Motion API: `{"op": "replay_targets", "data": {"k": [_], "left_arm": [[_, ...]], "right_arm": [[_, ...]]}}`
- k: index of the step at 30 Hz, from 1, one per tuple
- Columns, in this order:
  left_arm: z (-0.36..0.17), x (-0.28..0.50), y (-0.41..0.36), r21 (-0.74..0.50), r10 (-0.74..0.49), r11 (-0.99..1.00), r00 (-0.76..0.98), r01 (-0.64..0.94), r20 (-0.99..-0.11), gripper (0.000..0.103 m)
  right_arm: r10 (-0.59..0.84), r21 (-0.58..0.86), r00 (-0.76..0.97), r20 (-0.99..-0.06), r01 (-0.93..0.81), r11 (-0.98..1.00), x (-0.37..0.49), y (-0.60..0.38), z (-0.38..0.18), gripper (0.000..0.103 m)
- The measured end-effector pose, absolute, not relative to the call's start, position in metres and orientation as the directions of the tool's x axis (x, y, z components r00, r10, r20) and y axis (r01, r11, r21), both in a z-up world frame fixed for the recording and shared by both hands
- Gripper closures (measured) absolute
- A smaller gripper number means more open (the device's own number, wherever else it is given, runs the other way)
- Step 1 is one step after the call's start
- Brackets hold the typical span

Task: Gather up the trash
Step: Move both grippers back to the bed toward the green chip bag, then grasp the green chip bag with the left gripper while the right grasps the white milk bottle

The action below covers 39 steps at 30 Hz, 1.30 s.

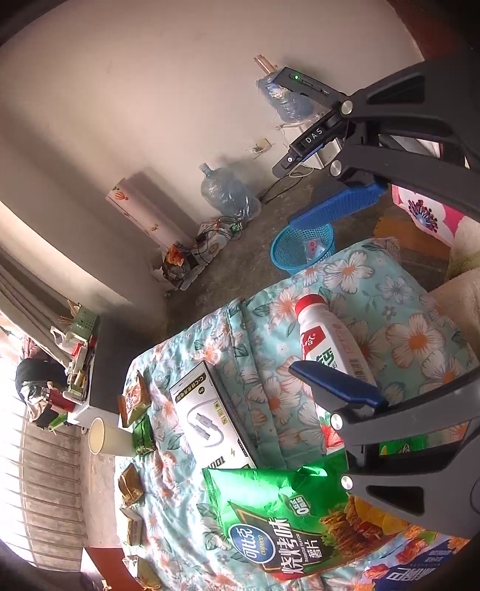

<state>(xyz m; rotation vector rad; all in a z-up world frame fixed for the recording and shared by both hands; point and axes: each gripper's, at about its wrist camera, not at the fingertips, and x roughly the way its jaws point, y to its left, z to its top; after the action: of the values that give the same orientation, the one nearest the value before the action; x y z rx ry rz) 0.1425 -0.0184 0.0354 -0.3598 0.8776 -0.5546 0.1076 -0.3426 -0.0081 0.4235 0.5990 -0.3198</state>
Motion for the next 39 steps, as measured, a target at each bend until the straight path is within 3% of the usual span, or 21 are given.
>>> {"op": "replay_targets", "data": {"k": [8, 13, 18, 28, 39], "left_arm": [[0.044, 0.125, 0.033, -0.491, -0.556, 0.822, 0.596, 0.289, -0.579, 0.034], [0.049, 0.111, 0.071, -0.471, -0.511, 0.843, 0.661, 0.261, -0.549, 0.034], [0.050, 0.097, 0.114, -0.462, -0.443, 0.866, 0.720, 0.189, -0.535, 0.033], [0.024, 0.081, 0.186, -0.487, -0.355, 0.872, 0.762, 0.059, -0.542, 0.032], [-0.003, 0.092, 0.209, -0.524, -0.380, 0.851, 0.738, 0.041, -0.558, 0.032]], "right_arm": [[-0.157, 0.194, 0.814, -0.560, 0.313, 0.930, 0.113, -0.282, 0.019, 0.010], [-0.075, 0.184, 0.853, -0.517, 0.197, 0.963, 0.117, -0.238, 0.029, 0.009], [0.076, 0.340, 0.873, -0.482, 0.106, 0.934, 0.116, -0.242, 0.038, 0.009], [0.412, 0.590, 0.730, -0.545, -0.015, 0.807, 0.138, -0.235, -0.002, 0.010], [0.602, 0.742, 0.541, -0.588, 0.063, 0.668, 0.129, -0.212, -0.072, 0.010]]}}
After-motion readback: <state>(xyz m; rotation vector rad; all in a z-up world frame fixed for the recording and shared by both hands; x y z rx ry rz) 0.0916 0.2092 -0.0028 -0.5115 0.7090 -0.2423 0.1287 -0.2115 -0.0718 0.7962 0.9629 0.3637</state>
